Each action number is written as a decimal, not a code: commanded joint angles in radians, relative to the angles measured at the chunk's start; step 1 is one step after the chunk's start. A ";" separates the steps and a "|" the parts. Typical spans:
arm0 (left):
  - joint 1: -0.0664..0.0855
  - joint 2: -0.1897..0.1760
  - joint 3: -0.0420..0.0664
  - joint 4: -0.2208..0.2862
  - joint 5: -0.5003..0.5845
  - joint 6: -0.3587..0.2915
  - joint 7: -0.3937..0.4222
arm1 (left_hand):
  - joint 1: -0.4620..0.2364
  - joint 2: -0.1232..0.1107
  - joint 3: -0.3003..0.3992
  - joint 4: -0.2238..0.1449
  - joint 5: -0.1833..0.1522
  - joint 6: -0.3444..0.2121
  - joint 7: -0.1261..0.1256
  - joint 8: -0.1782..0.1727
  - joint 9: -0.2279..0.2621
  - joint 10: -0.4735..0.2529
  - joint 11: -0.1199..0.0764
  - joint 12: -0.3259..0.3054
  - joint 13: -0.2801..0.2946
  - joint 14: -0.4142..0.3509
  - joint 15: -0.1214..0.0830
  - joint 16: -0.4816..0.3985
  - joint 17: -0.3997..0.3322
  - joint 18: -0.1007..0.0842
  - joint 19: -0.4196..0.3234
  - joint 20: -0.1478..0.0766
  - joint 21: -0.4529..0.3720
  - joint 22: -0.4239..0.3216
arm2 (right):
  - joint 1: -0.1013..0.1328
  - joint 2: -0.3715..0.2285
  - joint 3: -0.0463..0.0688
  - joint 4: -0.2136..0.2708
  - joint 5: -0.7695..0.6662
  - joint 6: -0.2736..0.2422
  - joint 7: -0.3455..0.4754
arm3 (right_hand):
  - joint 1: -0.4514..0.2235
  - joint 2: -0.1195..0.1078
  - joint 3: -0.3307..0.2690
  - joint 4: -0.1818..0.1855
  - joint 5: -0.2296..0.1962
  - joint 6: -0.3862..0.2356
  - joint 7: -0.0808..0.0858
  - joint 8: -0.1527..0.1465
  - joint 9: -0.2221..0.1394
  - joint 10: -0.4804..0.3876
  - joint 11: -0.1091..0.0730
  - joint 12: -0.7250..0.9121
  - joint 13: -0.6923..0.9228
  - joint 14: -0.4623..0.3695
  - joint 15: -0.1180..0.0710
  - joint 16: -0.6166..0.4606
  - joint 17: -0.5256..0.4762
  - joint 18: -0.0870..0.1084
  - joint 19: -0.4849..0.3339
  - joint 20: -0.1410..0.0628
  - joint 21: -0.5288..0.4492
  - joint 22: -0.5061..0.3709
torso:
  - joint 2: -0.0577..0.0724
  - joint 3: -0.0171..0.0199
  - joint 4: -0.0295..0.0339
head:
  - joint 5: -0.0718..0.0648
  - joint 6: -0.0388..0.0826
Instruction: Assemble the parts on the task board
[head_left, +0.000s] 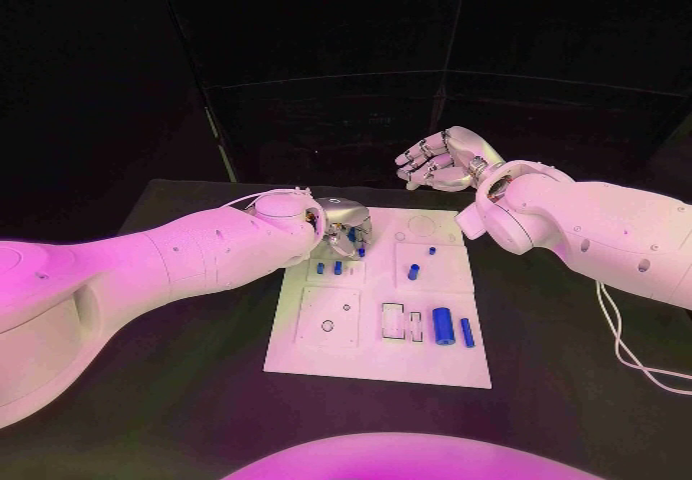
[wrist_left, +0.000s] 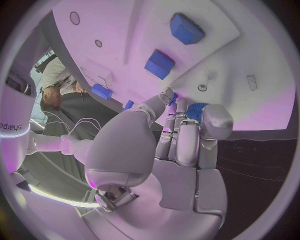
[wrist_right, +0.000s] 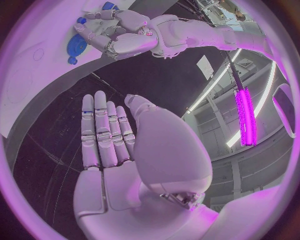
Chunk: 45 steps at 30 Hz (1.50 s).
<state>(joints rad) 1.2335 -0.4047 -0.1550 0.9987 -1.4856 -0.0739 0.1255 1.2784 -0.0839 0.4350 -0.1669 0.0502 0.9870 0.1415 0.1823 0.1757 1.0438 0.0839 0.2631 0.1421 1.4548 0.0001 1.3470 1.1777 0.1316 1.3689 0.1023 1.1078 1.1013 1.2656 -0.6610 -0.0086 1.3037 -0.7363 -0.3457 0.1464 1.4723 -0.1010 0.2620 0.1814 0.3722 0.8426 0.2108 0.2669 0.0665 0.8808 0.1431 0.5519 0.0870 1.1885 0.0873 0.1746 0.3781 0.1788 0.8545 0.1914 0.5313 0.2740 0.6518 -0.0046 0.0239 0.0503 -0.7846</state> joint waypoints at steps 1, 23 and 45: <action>-0.001 0.004 -0.001 -0.004 -0.012 0.028 -0.013 | 0.001 0.006 0.007 0.003 -0.003 0.011 0.000 -0.004 -0.001 0.008 0.001 -0.007 -0.003 0.008 0.002 0.005 0.001 -0.018 0.007 0.000 0.008 0.002 | 0.002 0.001 0.001 0.001 0.008 -0.007 0.010 | -0.007 -0.001 0.003 -0.005 0.004 -0.002 0.010 -0.006 0.000 0.001 0.008 -0.004 -0.001 0.003 0.001 -0.003 -0.001 0.001 0.005 0.005 -0.003 -0.001 | 0.000 0.0001 0.0004 | 0.002 0.000; -0.006 0.021 -0.001 -0.026 -0.012 0.062 -0.007 | -0.006 0.006 0.010 0.010 -0.003 0.017 -0.001 -0.013 -0.010 0.017 0.001 -0.017 -0.015 0.010 0.001 0.007 -0.001 -0.020 0.011 -0.001 0.015 0.010 | 0.002 0.006 0.001 0.000 0.009 -0.006 0.010 | -0.011 -0.001 0.004 -0.007 0.013 -0.002 0.011 -0.006 0.000 0.002 0.009 -0.003 -0.007 0.007 0.002 -0.008 -0.006 0.002 0.009 0.006 -0.008 -0.004 | 0.000 -0.0002 0.0009 | -0.001 -0.002; -0.013 0.014 0.000 -0.020 -0.011 0.004 0.027 | 0.011 0.035 0.034 0.011 -0.003 0.073 -0.009 -0.008 -0.018 0.084 -0.015 -0.015 -0.026 0.023 -0.012 0.022 0.011 -0.029 0.035 -0.011 0.058 0.056 | 0.002 0.006 0.001 0.002 0.009 -0.006 0.010 | -0.012 -0.002 0.004 -0.008 0.014 -0.002 0.011 -0.007 0.000 0.001 0.009 -0.003 -0.009 0.008 0.002 -0.009 -0.007 0.002 0.009 0.006 -0.009 -0.005 | 0.000 -0.0005 0.0005 | -0.003 -0.005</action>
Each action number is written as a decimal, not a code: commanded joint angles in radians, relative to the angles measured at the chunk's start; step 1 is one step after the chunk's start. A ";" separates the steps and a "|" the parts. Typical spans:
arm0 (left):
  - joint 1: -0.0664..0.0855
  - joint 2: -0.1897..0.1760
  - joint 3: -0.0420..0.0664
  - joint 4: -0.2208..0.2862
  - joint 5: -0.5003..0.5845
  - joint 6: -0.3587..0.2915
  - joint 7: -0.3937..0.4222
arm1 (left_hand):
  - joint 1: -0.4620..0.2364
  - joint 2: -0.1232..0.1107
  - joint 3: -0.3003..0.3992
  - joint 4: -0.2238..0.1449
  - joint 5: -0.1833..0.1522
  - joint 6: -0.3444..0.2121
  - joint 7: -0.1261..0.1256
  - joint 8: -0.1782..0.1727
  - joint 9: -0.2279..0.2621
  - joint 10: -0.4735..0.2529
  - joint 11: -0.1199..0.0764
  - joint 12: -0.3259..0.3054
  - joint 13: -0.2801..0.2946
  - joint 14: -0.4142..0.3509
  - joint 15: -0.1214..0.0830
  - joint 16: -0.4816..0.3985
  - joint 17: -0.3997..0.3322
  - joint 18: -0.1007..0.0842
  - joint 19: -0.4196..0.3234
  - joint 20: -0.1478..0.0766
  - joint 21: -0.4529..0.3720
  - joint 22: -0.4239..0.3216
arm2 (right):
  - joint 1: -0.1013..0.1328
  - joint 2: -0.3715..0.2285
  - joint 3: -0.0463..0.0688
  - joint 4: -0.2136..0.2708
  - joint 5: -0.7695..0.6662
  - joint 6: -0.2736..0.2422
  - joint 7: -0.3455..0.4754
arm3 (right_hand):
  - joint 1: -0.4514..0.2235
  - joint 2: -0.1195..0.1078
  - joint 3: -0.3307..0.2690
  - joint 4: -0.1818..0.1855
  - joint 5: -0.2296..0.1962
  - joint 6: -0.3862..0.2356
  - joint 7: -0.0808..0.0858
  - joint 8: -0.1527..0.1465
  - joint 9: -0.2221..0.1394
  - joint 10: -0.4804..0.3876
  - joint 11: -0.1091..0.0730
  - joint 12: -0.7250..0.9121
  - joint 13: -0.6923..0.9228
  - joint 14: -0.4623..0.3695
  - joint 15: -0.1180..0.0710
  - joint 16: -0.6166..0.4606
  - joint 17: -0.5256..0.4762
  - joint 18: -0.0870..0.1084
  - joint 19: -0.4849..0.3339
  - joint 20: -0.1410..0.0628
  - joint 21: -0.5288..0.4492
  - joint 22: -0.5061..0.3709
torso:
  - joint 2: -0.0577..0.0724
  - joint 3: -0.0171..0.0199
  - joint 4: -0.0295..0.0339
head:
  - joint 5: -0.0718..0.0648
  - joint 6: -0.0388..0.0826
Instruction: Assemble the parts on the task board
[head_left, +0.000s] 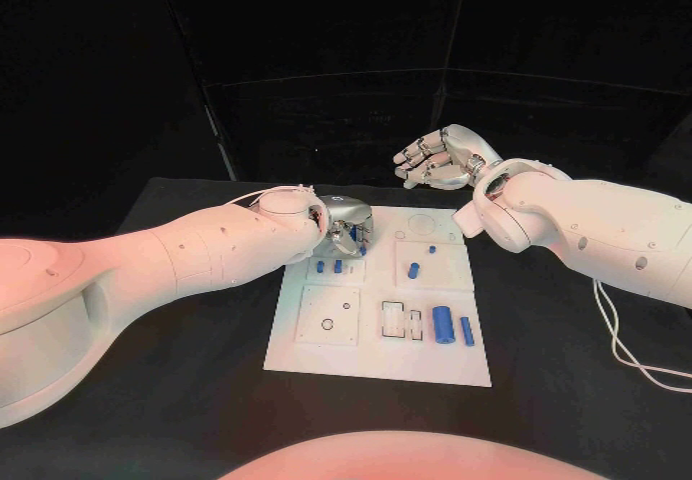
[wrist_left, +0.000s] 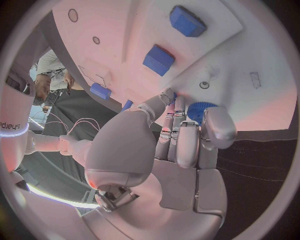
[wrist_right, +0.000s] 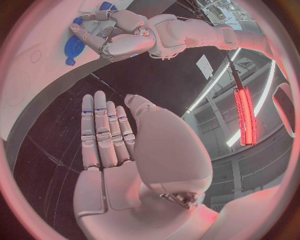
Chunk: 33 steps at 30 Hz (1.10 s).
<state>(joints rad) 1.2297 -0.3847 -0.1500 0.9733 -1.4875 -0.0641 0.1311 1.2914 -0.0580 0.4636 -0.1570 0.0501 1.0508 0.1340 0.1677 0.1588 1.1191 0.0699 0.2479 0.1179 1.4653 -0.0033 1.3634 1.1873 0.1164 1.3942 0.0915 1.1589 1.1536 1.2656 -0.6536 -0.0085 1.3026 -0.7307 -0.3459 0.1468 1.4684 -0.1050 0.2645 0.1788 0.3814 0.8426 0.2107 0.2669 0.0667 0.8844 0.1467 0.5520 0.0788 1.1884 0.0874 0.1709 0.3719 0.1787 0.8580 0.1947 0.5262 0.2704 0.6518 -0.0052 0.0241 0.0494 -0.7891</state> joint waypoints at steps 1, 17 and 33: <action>-0.009 -0.009 -0.005 0.010 -0.008 -0.009 0.024 | -0.003 0.010 0.006 0.002 -0.003 0.011 -0.001 0.007 -0.001 0.010 -0.001 -0.001 -0.002 0.013 -0.009 0.006 0.001 -0.014 0.010 -0.001 0.008 0.005 | 0.002 -0.002 0.001 0.004 0.004 -0.007 0.010 | -0.008 0.002 0.001 -0.005 0.005 -0.002 0.011 -0.007 0.000 -0.002 0.005 -0.003 -0.001 0.008 0.002 -0.006 -0.001 0.002 0.006 0.003 -0.004 -0.002 | 0.001 -0.0002 0.0008 | -0.004 0.000; -0.007 -0.056 0.054 0.055 0.016 -0.060 0.041 | -0.002 0.010 0.011 0.000 -0.002 0.016 0.002 0.003 -0.005 0.016 -0.001 -0.009 -0.006 0.017 -0.010 0.008 0.003 -0.016 0.015 -0.003 0.015 0.012 | 0.002 -0.007 0.001 0.005 0.008 -0.007 0.013 | -0.008 0.004 0.004 -0.008 0.006 -0.003 0.012 -0.008 0.000 -0.004 0.006 -0.004 -0.005 0.007 0.002 -0.010 -0.004 0.002 0.006 0.003 -0.008 -0.004 | -0.001 0.0002 0.0012 | -0.005 0.002; -0.004 -0.156 0.094 0.127 0.113 0.015 0.016 | -0.003 0.008 0.011 -0.001 -0.003 0.019 0.003 0.002 -0.006 0.019 0.000 -0.011 -0.007 0.016 -0.010 0.005 -0.004 -0.017 0.017 -0.003 0.019 0.016 | 0.002 -0.012 0.001 0.002 0.011 -0.004 0.013 | -0.009 0.003 0.004 -0.008 0.006 -0.003 0.012 -0.008 0.000 -0.005 0.006 -0.004 -0.006 0.007 0.003 -0.011 -0.005 0.002 0.006 0.003 -0.009 -0.005 | -0.001 0.0008 0.0018 | -0.007 0.007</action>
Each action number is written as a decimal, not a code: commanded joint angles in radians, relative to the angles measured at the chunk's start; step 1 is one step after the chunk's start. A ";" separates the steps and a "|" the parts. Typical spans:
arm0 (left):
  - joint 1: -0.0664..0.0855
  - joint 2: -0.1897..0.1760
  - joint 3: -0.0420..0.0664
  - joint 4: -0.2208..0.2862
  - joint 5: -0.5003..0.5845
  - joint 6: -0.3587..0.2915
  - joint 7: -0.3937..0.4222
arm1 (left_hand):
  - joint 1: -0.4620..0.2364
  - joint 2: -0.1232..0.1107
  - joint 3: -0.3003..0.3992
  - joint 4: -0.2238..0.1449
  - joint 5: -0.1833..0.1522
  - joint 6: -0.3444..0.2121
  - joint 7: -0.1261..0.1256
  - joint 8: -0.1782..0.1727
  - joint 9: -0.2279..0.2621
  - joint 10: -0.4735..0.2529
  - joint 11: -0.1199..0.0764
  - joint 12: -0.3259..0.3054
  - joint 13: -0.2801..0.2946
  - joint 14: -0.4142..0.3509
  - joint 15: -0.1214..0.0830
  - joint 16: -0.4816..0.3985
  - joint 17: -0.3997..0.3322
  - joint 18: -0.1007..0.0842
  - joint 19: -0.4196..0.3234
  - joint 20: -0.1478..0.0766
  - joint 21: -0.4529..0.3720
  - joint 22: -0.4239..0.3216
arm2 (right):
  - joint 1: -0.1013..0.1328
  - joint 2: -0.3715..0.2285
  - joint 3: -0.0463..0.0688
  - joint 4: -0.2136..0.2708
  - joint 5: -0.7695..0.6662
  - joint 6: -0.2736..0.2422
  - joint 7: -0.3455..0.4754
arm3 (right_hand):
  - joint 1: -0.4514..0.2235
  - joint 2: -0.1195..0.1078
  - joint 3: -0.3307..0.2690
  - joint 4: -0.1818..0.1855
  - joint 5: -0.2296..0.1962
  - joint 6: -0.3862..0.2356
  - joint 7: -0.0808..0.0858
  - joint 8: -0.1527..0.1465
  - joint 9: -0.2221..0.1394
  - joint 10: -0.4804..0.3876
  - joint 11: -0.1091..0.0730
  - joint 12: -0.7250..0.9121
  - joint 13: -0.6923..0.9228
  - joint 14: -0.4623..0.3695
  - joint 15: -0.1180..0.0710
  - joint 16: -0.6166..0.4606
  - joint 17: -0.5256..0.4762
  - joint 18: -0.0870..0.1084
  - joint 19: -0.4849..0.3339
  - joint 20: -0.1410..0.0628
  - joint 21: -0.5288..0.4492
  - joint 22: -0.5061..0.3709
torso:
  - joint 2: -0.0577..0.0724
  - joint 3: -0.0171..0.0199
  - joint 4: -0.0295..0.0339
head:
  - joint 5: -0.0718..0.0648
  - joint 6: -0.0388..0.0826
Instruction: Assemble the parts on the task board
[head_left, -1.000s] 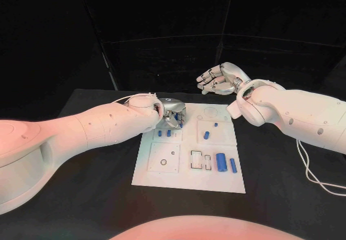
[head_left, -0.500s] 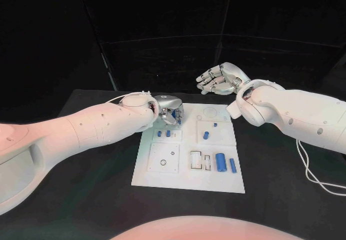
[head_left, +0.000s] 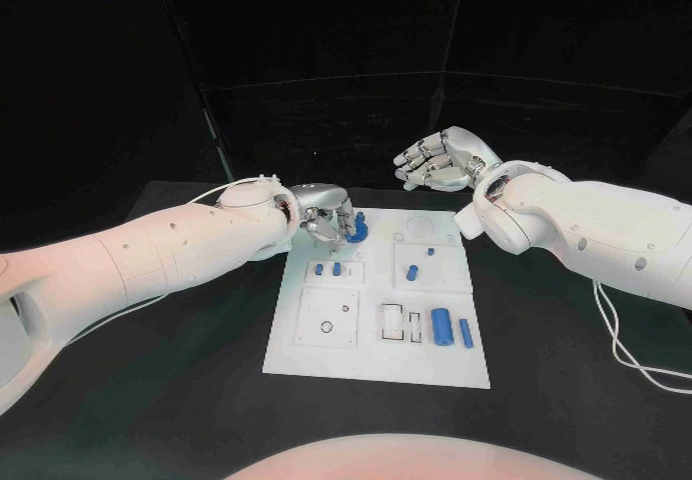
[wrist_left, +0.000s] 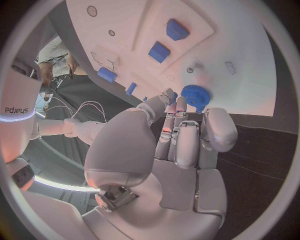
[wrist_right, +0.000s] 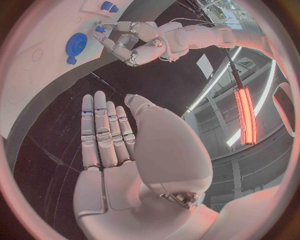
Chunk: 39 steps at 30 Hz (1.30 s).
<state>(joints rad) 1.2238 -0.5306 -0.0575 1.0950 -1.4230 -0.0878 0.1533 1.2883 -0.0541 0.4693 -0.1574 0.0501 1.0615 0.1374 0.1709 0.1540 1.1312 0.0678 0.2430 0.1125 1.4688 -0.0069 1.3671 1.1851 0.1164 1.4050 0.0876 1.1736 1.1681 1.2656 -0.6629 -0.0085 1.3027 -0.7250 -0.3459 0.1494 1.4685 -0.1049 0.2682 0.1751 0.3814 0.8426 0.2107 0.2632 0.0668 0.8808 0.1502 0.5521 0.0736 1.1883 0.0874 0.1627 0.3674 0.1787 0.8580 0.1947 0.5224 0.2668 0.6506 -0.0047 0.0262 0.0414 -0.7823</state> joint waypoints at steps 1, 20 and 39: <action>0.002 -0.016 0.002 0.008 0.051 0.043 -0.009 | -0.001 0.003 0.005 0.000 -0.003 0.010 -0.001 -0.002 -0.001 0.008 0.002 -0.007 -0.002 0.013 -0.006 0.001 -0.003 -0.018 0.007 0.001 0.005 0.002 | 0.002 -0.003 0.001 0.002 0.006 -0.004 0.010 | -0.009 0.003 0.000 -0.005 0.006 -0.003 0.012 -0.005 0.000 -0.001 0.003 -0.004 -0.001 0.007 0.003 -0.003 -0.001 0.002 0.006 0.003 -0.005 -0.001 | 0.000 0.0002 -0.0003 | 0.001 0.001; -0.003 -0.040 0.002 -0.024 0.061 0.082 -0.026 | -0.003 0.000 0.004 0.000 -0.003 0.012 -0.001 -0.002 -0.002 0.011 0.002 -0.009 -0.003 0.013 -0.006 0.000 -0.005 -0.018 0.008 0.001 0.006 0.003 | 0.002 -0.002 0.001 0.000 0.006 -0.006 0.014 | -0.010 0.003 0.000 -0.005 0.006 -0.004 0.012 -0.005 0.000 -0.001 0.003 -0.004 -0.002 0.007 0.003 -0.004 -0.002 0.002 0.006 0.003 -0.006 -0.001 | 0.001 -0.0003 -0.0030 | 0.010 0.000; -0.011 -0.026 0.001 -0.036 0.061 0.103 -0.036 | -0.004 0.000 0.005 0.000 -0.002 0.014 -0.003 -0.003 -0.003 0.012 0.001 -0.011 -0.004 0.013 -0.006 -0.001 -0.008 -0.018 0.008 0.000 0.006 0.003 | 0.002 -0.001 0.001 -0.001 0.006 -0.005 0.014 | -0.010 0.003 0.000 -0.005 0.006 -0.004 0.012 -0.005 0.000 -0.001 0.003 -0.004 -0.002 0.007 0.003 -0.004 -0.002 0.002 0.006 0.003 -0.006 -0.001 | 0.001 -0.0003 -0.0027 | 0.013 -0.005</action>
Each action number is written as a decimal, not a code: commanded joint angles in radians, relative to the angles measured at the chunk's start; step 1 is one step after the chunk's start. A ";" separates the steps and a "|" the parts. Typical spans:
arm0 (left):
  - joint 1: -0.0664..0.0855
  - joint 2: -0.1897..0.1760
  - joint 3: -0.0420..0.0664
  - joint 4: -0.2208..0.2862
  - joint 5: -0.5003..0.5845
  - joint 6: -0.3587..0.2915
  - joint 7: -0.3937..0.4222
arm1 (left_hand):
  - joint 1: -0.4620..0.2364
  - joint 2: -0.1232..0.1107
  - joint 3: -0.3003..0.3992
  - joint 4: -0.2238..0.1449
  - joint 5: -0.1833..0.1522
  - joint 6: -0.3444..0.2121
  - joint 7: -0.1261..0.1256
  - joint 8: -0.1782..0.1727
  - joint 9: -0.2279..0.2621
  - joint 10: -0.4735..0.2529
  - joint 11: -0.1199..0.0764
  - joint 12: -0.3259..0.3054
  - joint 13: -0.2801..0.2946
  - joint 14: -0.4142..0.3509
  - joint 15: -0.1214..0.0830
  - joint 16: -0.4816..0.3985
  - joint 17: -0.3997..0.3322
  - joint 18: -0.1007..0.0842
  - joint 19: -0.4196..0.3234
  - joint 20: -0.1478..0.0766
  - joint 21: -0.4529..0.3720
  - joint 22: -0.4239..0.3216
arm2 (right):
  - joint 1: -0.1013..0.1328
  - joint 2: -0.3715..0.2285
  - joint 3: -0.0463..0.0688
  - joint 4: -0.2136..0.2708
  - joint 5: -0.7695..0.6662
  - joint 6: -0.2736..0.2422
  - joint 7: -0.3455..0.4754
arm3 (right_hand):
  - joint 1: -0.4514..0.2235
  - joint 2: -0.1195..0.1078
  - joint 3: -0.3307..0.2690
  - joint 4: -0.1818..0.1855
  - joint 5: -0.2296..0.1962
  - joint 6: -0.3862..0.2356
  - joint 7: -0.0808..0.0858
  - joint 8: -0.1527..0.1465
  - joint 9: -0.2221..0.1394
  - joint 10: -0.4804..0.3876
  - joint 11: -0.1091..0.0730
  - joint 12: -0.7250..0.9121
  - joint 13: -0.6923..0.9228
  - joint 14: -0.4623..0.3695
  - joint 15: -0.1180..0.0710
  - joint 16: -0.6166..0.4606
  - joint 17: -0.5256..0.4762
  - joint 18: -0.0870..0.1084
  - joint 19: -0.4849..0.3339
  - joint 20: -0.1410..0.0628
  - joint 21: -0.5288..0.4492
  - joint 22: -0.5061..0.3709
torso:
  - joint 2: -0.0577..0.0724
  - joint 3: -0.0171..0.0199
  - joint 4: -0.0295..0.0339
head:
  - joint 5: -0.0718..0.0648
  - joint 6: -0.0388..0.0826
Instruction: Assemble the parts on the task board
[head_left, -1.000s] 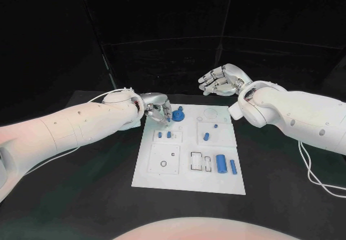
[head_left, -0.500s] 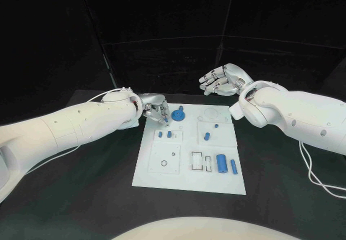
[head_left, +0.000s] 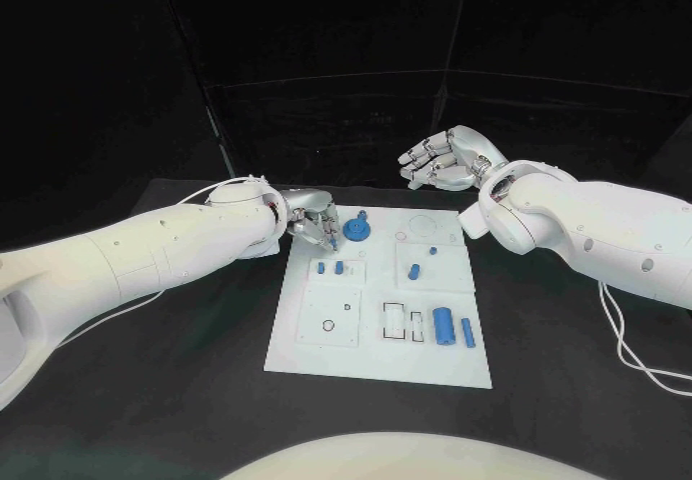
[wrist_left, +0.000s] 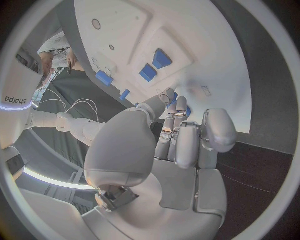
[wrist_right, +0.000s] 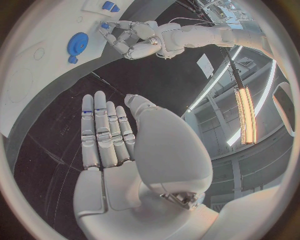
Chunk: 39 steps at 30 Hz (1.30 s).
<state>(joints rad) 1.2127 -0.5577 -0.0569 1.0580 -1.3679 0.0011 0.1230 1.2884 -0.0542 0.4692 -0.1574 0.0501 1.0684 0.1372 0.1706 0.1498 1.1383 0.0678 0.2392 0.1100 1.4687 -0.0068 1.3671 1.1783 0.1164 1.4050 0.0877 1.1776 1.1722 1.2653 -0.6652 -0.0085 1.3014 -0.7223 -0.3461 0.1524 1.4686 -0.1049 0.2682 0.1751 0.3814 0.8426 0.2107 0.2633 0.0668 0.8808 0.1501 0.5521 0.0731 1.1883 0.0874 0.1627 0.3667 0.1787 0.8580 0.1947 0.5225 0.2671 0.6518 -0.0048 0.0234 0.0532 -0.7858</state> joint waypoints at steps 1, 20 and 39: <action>0.000 0.002 0.001 0.001 0.006 0.014 -0.006 | -0.004 0.000 0.005 0.000 -0.002 0.007 -0.002 -0.003 0.001 0.005 0.001 -0.007 -0.001 0.013 -0.006 -0.001 -0.001 -0.018 0.008 0.000 0.002 -0.001 | 0.002 0.001 0.001 0.000 0.003 -0.005 0.011 | -0.010 0.002 0.000 -0.005 0.006 -0.004 0.012 -0.005 0.000 -0.001 0.003 -0.004 -0.001 0.007 0.003 -0.004 -0.001 0.002 0.006 0.003 -0.006 -0.002 | 0.000 -0.0004 0.0005 | 0.001 -0.002; -0.004 0.007 0.000 -0.002 0.006 0.028 -0.017 | -0.004 0.000 0.005 0.000 -0.003 0.008 -0.003 -0.003 0.000 0.007 0.001 -0.008 -0.002 0.013 -0.007 -0.003 -0.004 -0.018 0.009 0.000 0.004 0.001 | 0.002 0.003 0.001 -0.001 0.003 -0.004 0.011 | -0.010 0.002 0.000 -0.005 0.006 -0.004 0.012 -0.005 0.000 -0.001 0.003 -0.004 -0.001 0.007 0.003 -0.004 -0.001 0.002 0.006 0.003 -0.006 -0.002 | 0.000 0.0000 0.0002 | 0.003 -0.003; -0.006 0.013 0.000 -0.011 0.006 0.058 -0.034 | -0.006 -0.003 0.003 0.000 -0.003 0.009 -0.004 -0.005 -0.001 0.011 0.000 -0.010 -0.003 0.013 -0.008 -0.004 -0.005 -0.018 0.010 -0.001 0.004 0.002 | 0.002 0.004 0.001 -0.001 0.003 0.002 0.007 | -0.012 0.003 0.001 -0.006 0.006 -0.004 0.013 -0.006 0.000 -0.002 0.004 -0.003 -0.004 0.008 0.004 -0.007 -0.004 0.002 0.007 0.004 -0.009 -0.004 | 0.000 -0.0002 0.0003 | 0.002 -0.005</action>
<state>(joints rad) 1.2067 -0.5451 -0.0569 1.0485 -1.3640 0.0339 0.1029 1.2884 -0.0543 0.4691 -0.1574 0.0501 1.0719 0.1335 0.1695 0.1470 1.1454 0.0677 0.2323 0.1085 1.4687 -0.0068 1.3671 1.1736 0.1164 1.4084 0.0843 1.1775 1.1741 1.2652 -0.6616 -0.0086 1.2994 -0.7219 -0.3449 0.1528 1.4644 -0.1007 0.2682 0.1751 0.3814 0.8426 0.2107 0.2633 0.0668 0.8808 0.1501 0.5521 0.0707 1.1920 0.0910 0.1622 0.3645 0.1787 0.8615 0.1982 0.5172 0.2646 0.6518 -0.0047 0.0233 0.0553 -0.7908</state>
